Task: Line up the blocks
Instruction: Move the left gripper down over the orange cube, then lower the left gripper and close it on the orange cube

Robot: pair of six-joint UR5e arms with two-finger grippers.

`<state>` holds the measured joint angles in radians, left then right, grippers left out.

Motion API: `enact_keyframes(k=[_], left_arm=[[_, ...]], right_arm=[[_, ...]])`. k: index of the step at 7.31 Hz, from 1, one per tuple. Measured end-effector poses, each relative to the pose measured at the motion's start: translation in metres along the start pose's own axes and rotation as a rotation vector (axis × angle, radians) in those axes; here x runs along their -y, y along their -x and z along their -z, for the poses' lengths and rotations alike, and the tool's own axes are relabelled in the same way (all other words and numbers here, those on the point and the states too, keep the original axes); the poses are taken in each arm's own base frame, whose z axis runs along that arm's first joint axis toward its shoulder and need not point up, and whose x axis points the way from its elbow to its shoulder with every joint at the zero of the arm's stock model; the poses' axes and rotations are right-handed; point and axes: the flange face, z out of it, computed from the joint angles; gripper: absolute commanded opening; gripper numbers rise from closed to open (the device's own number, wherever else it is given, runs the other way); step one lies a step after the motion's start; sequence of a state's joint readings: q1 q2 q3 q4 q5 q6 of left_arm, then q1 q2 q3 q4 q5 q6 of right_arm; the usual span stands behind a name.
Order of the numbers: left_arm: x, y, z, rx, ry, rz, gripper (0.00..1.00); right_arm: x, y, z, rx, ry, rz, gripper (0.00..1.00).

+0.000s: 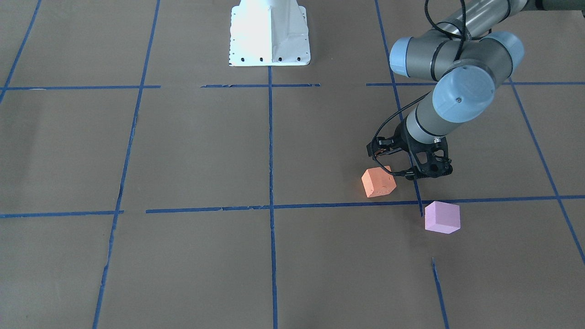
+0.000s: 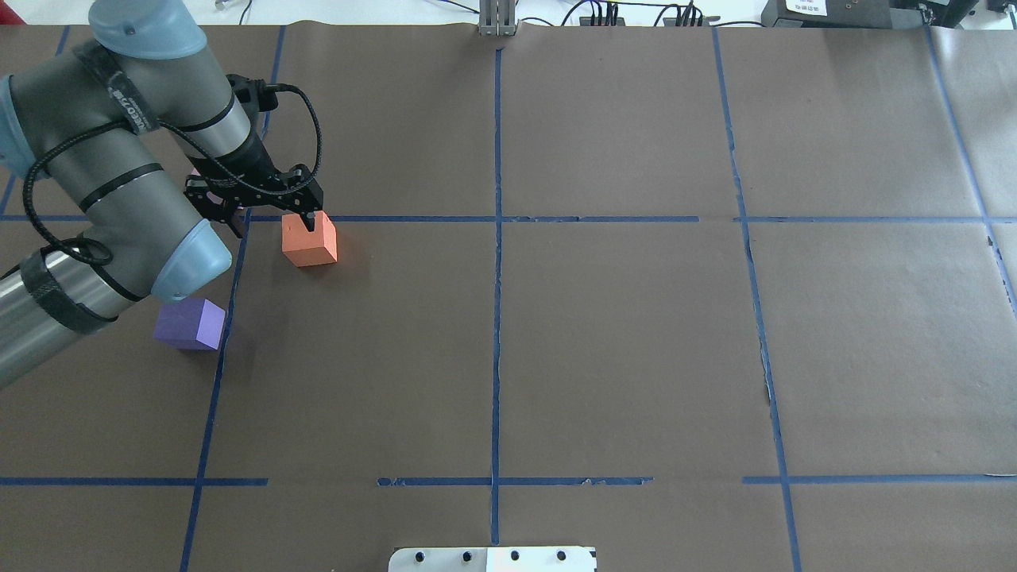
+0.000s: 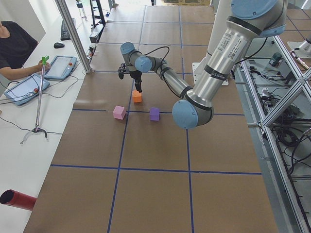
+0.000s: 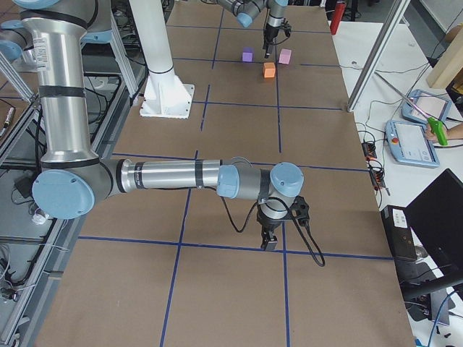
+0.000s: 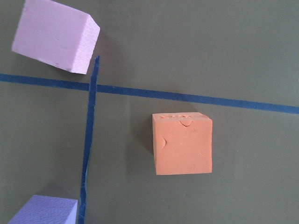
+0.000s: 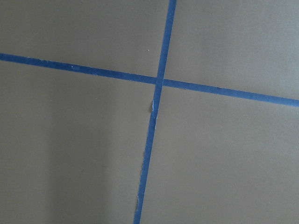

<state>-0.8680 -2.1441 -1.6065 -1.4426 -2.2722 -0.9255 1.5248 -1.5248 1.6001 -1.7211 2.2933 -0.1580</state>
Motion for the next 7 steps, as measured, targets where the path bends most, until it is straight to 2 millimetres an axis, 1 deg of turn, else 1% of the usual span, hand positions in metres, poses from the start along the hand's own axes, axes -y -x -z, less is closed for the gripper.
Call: enact_keyframes(k=[2, 5, 7], left_arm=[[0.015, -0.007, -0.017, 0.016, 0.011, 0.017, 1.0], [0.026, -0.003, -0.036, 0.025, 0.018, 0.028, 1.0], [0.031, -0.002, -0.042, 0.021, 0.015, 0.024, 1.0]], right_arm=[[0.0, 0.0, 0.0, 0.0, 0.0, 0.001, 1.0], [0.0, 0.0, 0.0, 0.0, -0.001, 0.002, 1.0], [0.0, 0.0, 0.0, 0.0, 0.0, 0.001, 1.0]])
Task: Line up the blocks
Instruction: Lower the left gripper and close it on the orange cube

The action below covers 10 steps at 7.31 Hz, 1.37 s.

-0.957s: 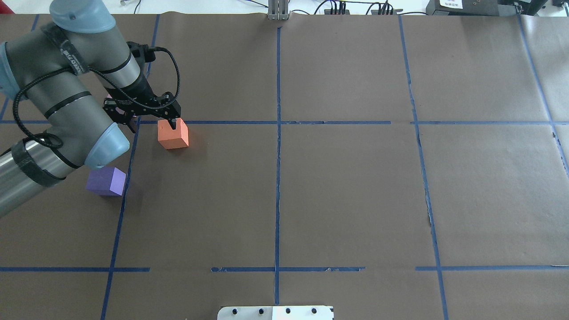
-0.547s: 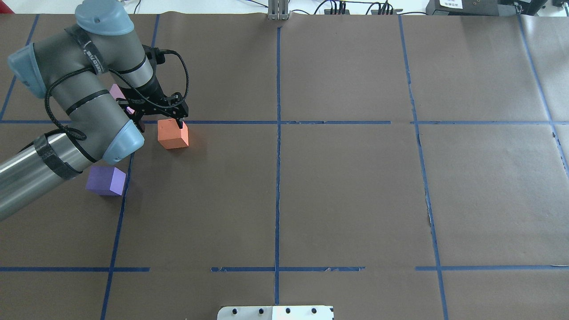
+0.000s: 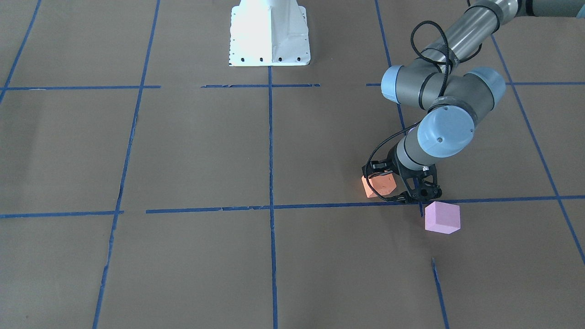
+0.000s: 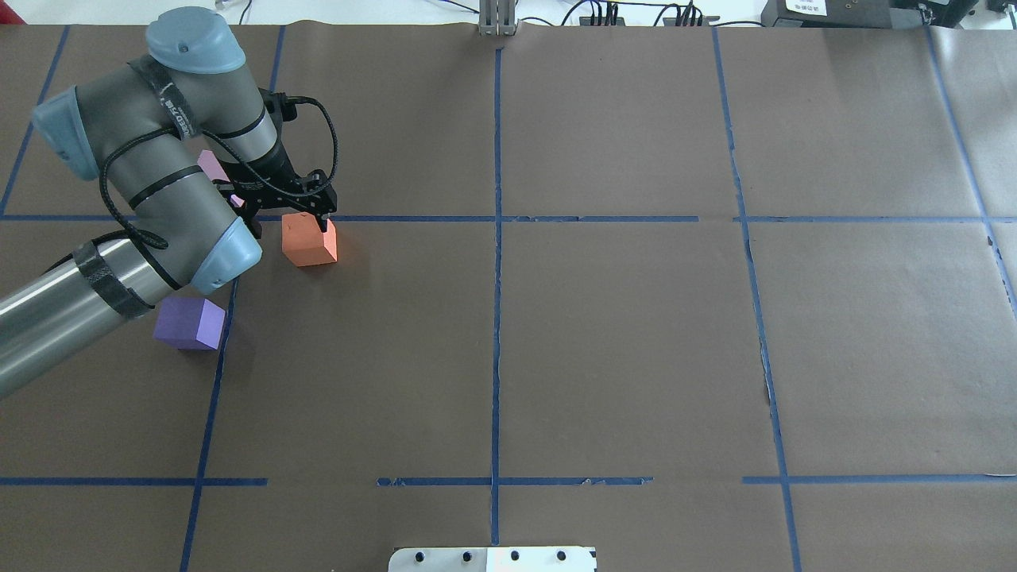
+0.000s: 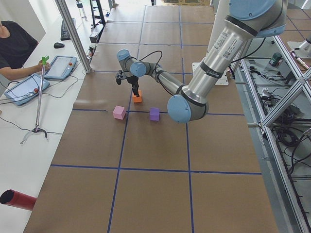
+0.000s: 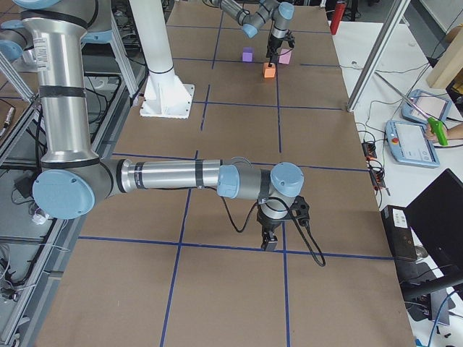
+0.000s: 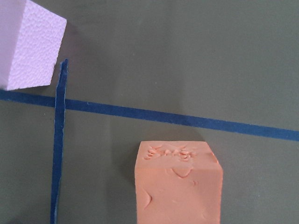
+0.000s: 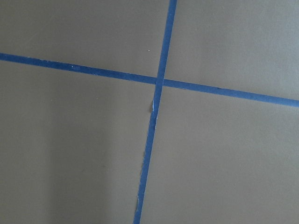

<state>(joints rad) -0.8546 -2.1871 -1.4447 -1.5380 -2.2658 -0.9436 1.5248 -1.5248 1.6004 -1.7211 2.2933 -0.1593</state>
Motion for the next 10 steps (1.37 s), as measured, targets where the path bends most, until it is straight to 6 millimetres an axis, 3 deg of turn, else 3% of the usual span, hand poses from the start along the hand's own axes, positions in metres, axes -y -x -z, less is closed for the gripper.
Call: enact_keyframes(k=[4, 10], left_arm=[[0.009, -0.006, -0.009, -0.014, -0.008, 0.017, 1.0], [-0.001, -0.015, -0.038, -0.013, -0.011, 0.016, 0.99]], right_arm=[[0.0, 0.0, 0.0, 0.0, 0.0, 0.0, 1.0], [0.0, 0.0, 0.0, 0.0, 0.0, 0.0, 1.0]])
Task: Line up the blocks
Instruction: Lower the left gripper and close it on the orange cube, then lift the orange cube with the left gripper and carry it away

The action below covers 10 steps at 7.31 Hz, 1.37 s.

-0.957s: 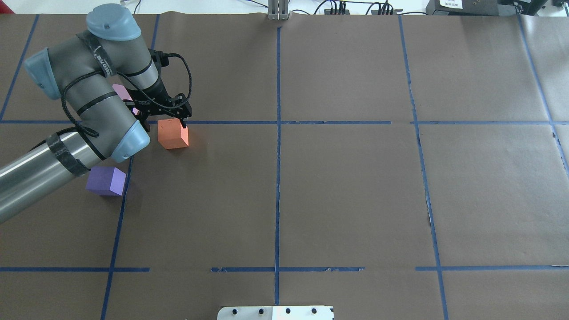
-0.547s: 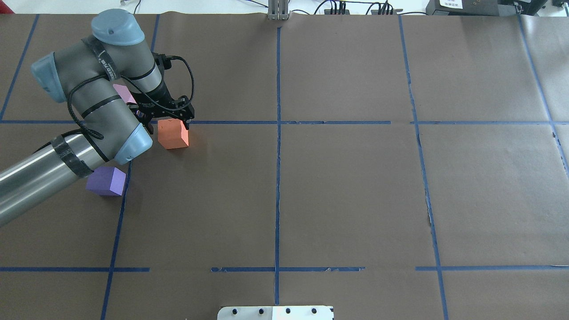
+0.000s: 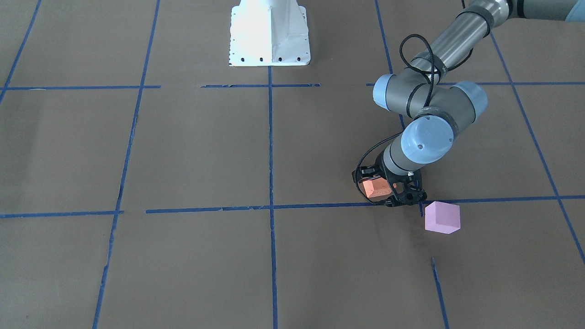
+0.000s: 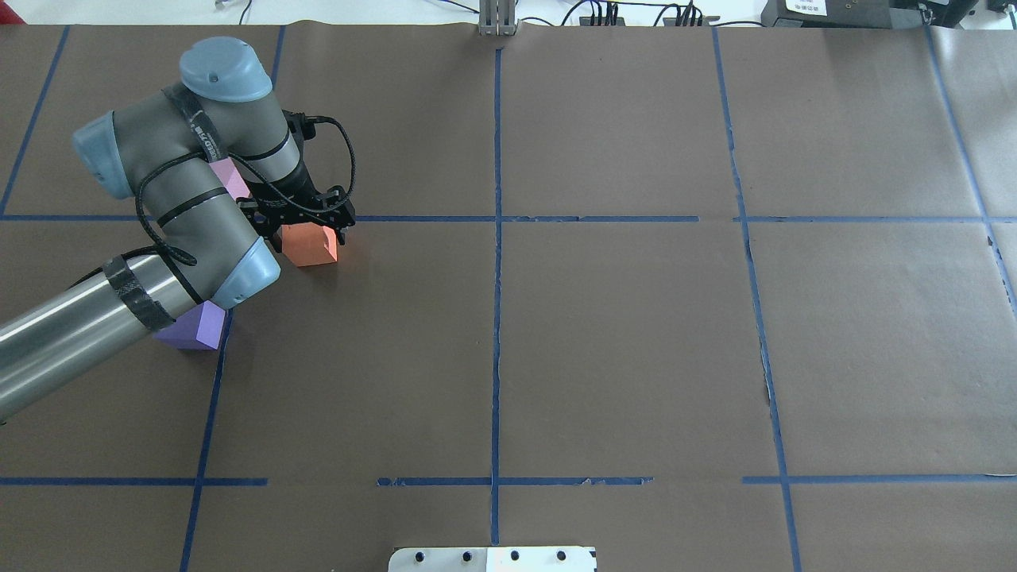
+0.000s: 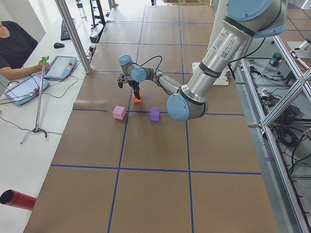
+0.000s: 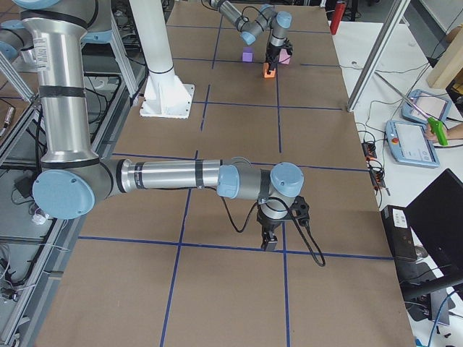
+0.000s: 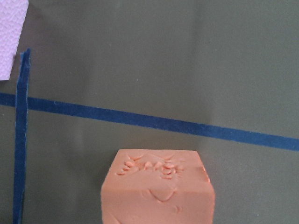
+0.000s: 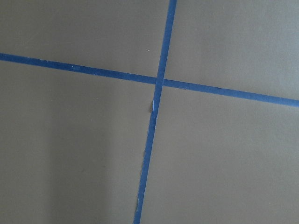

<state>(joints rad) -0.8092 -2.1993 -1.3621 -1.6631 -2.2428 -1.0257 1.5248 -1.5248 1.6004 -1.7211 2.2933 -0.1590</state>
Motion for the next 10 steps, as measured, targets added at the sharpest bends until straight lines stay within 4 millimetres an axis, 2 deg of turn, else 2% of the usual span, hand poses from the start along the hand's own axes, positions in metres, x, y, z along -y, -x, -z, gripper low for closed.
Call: enact_keyframes(k=[1, 2, 4, 5, 6, 7, 9, 10], left_arm=[[0.001, 0.0, -0.001, -0.002, -0.004, -0.003, 0.96], [0.001, 0.001, -0.002, -0.002, -0.005, -0.003, 0.8], [0.001, 0.002, -0.002, -0.001, -0.006, -0.001, 0.35], [0.002, 0.002, -0.001, -0.001, -0.007, 0.0, 0.22], [0.003, 0.003, 0.0, -0.002, -0.009, 0.001, 0.13], [0.007, 0.005, 0.007, -0.006, -0.018, 0.003, 0.09], [0.008, 0.007, 0.044, -0.016, -0.046, 0.015, 0.09], [-0.006, 0.006, 0.068, -0.017, -0.052, 0.014, 0.09]], right_arm=[[0.0, 0.0, 0.0, 0.0, 0.0, 0.0, 1.0], [0.0, 0.0, 0.0, 0.0, 0.0, -0.001, 1.0], [0.0, 0.0, 0.0, 0.0, 0.0, 0.0, 1.0], [0.0, 0.0, 0.0, 0.0, 0.0, -0.001, 1.0], [0.0, 0.0, 0.0, 0.0, 0.0, -0.001, 1.0], [0.0, 0.0, 0.0, 0.0, 0.0, -0.001, 1.0], [0.0, 0.0, 0.0, 0.0, 0.0, 0.0, 1.0], [0.0, 0.0, 0.0, 0.0, 0.0, 0.0, 1.0]])
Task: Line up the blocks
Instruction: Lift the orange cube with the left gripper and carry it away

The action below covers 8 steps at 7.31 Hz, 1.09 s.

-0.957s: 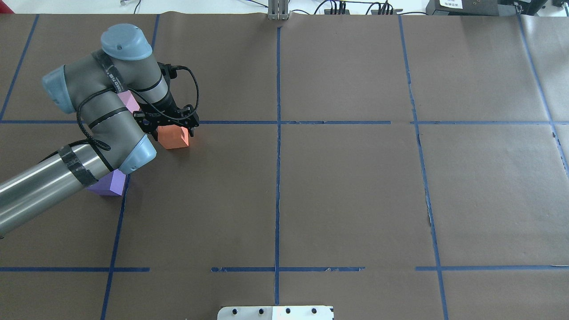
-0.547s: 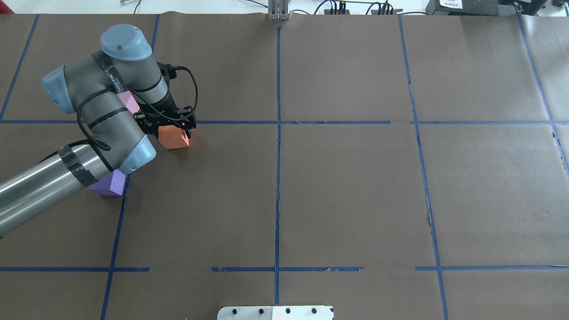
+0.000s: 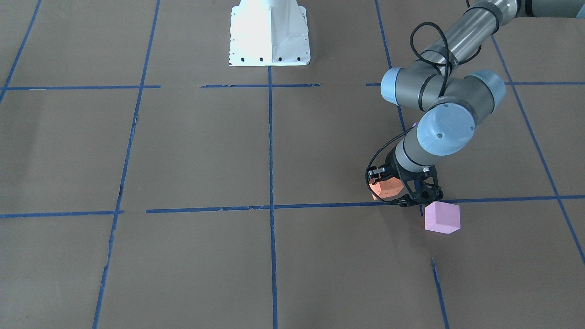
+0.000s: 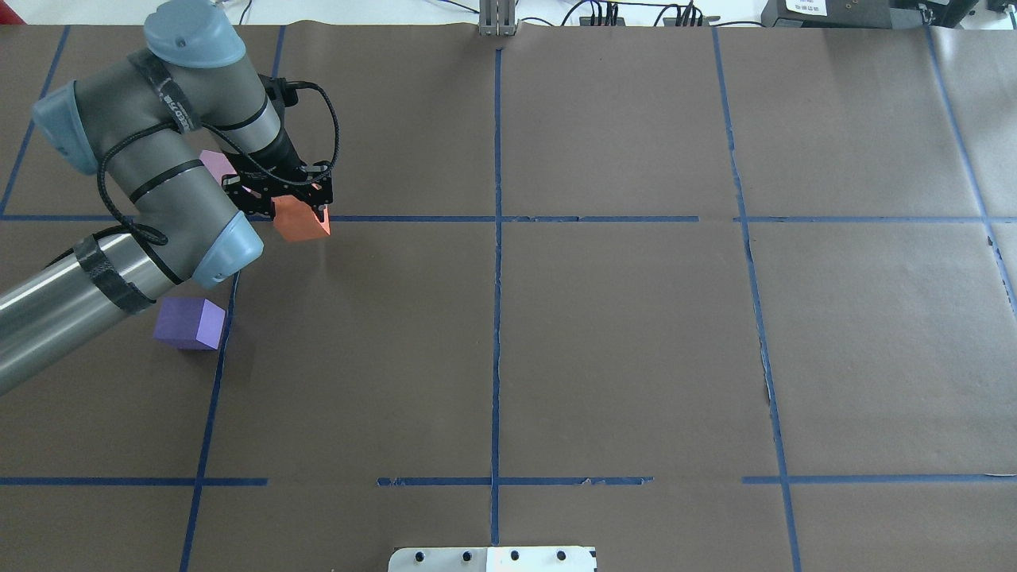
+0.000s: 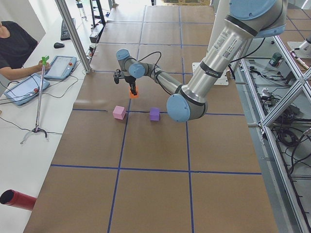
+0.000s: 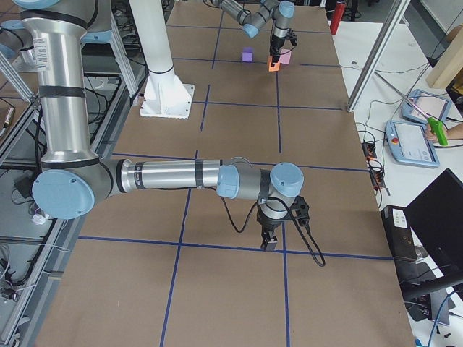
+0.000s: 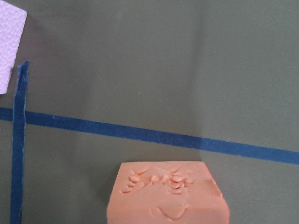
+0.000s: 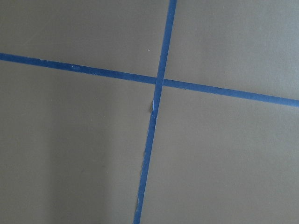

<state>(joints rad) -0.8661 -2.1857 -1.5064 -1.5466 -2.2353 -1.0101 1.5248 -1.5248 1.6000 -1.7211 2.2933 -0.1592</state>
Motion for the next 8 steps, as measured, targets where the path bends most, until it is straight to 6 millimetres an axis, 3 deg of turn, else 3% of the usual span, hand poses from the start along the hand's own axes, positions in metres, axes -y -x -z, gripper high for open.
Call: enact_keyframes(k=[2, 3, 5, 6, 8], left_arm=[[-0.04, 0.01, 0.063, 0.001, -0.015, -0.021, 0.09], [-0.048, 0.021, 0.095, 0.009, -0.029, -0.045, 0.09], [-0.033, 0.073, 0.143, 0.028, -0.079, -0.129, 0.09], [-0.025, 0.103, 0.154, 0.042, -0.093, -0.167, 0.09], [-0.014, 0.139, 0.142, 0.07, -0.073, -0.212, 0.08]], right_arm=[[0.0, 0.0, 0.0, 0.0, 0.0, -0.001, 1.0], [0.0, 0.0, 0.0, 0.0, 0.0, 0.0, 1.0], [0.0, 0.0, 0.0, 0.0, -0.001, 0.0, 1.0], [0.0, 0.0, 0.0, 0.0, 0.0, 0.0, 1.0], [0.0, 0.0, 0.0, 0.0, 0.0, 0.0, 1.0]])
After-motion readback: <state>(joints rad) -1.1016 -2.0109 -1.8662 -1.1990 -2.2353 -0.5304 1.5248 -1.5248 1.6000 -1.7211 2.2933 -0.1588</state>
